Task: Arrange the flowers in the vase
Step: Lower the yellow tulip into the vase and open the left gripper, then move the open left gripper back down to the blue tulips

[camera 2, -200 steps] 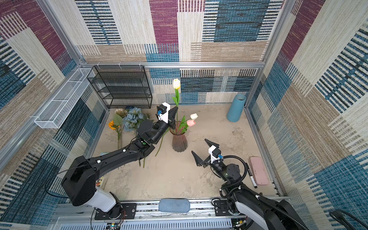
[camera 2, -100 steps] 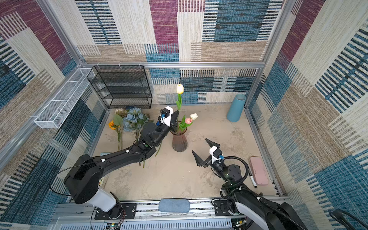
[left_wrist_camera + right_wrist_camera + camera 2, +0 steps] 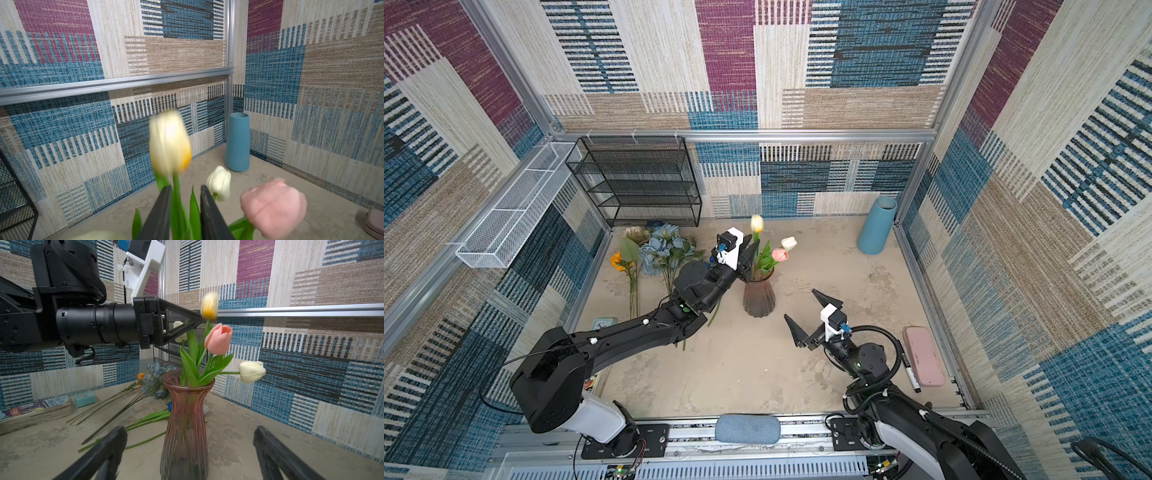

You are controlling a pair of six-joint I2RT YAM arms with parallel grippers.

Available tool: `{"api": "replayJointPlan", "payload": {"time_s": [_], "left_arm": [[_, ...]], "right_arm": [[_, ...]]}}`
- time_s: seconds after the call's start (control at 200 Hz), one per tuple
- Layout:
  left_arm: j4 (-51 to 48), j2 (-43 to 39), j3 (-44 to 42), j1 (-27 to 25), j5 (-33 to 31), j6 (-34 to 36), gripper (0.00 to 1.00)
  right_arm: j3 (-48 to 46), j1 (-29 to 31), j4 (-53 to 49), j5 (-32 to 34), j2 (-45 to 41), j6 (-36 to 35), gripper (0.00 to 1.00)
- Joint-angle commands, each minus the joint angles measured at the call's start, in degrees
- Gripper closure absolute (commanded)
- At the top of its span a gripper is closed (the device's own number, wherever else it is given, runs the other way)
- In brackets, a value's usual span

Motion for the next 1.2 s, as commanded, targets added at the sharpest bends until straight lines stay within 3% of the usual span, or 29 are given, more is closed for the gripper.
{"api": "replayJointPlan", "payload": {"time_s": [0.0,0.2,0.386,0.531,0.581,0.616,0.696,0.771,0.866,0.957,1.047,1.192], "left_arm": [[-1.4,-2.0,-0.9,0.0,-0.7,0.9,0.70],[-12.1,-7.3,-1.1,0.0,1.0,1.2,0.61],[-25.3,-17.7,-3.8,0.4,2.0,1.5,0.60],[-35.9,-24.8,-5.3,3.9,-7.4,-2.1,0.60],[-39.6,-25.6,-5.9,7.0,-13.3,-7.4,0.56],[-43.7,-25.5,-6.1,10.6,-12.5,-11.8,0.56],[-51.4,-22.3,-6.1,19.6,-4.5,-20.3,0.55],[-56.6,-16.6,-4.5,24.1,1.8,-21.8,0.54],[-63.7,-6.8,0.9,24.4,5.2,-19.5,0.50],[-69.6,1.7,7.4,24.4,7.5,-18.4,0.54],[-74.4,8.4,12.7,24.4,5.2,-18.8,0.59],[-78.1,14.5,17.6,24.5,1.9,-18.6,0.60]], "right_arm": [[0.3,0.1,1.4,-0.1,0.0,0.0,0.01],[0.3,0.1,1.4,-0.1,0.0,0.1,0.01],[0.3,0.1,0.9,-0.1,-0.3,0.0,0.01],[0.4,0.1,1.4,-0.5,0.1,0.2,0.01],[0.3,0.1,1.5,-0.7,0.2,0.4,0.01],[0.4,0.1,1.7,-0.7,0.2,0.5,0.01],[0.3,0.1,1.8,-0.8,0.1,0.6,0.01],[0.3,0.1,1.7,-0.8,0.1,0.6,0.01],[0.2,0.1,1.6,-0.8,-0.1,0.6,0.01],[0.3,0.1,1.4,-0.9,-0.2,0.5,0.01],[0.3,0.1,1.2,-1.0,-0.4,0.5,0.01],[0.4,0.1,0.9,-0.8,-0.7,0.3,0.01]]}}
